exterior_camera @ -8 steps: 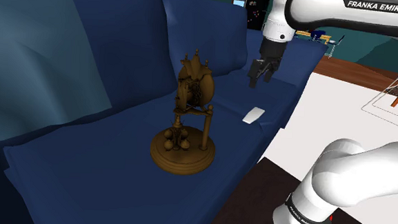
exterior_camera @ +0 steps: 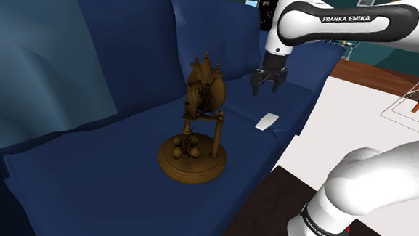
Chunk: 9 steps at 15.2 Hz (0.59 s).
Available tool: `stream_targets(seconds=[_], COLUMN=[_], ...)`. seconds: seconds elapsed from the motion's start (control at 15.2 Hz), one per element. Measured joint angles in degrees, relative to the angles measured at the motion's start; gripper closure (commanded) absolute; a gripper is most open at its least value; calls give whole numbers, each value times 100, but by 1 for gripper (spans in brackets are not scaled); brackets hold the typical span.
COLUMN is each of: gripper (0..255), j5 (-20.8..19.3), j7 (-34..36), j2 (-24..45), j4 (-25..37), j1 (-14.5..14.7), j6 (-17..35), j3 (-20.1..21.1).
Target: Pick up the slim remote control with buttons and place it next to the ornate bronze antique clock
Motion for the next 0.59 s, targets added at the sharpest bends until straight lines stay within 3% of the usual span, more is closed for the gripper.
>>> stream_targets(seconds=[0.59], gripper=[0], j5=[46], j7=[1511], j2=[1359], j4=[106], j1=[-711], j6=[1105], j3=[-305])
